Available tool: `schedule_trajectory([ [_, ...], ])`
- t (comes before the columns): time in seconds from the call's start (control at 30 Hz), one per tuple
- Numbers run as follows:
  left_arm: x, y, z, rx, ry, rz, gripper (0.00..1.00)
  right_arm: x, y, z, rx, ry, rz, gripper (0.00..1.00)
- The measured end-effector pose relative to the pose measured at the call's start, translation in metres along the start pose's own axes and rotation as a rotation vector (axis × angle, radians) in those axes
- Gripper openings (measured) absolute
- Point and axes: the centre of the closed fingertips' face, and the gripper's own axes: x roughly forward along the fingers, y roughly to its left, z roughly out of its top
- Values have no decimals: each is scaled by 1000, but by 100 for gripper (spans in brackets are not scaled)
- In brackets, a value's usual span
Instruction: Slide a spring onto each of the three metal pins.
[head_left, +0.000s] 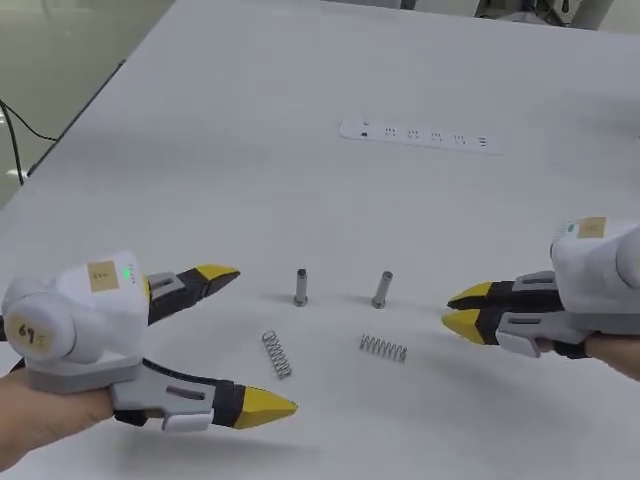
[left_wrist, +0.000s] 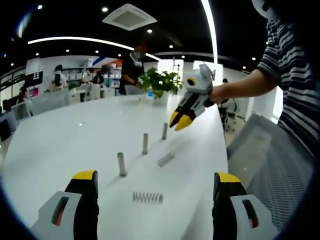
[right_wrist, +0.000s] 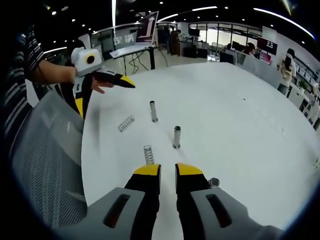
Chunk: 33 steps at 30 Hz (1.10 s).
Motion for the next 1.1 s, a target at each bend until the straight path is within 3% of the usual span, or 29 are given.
schedule_trajectory([
  [0.6,1,-3,0,1,1,-8,93,24,29,6,-76,28,81,10],
  [1.1,-1,-2,-3,-3,5,-8,93,45,44,-3,-193,107,111,11],
])
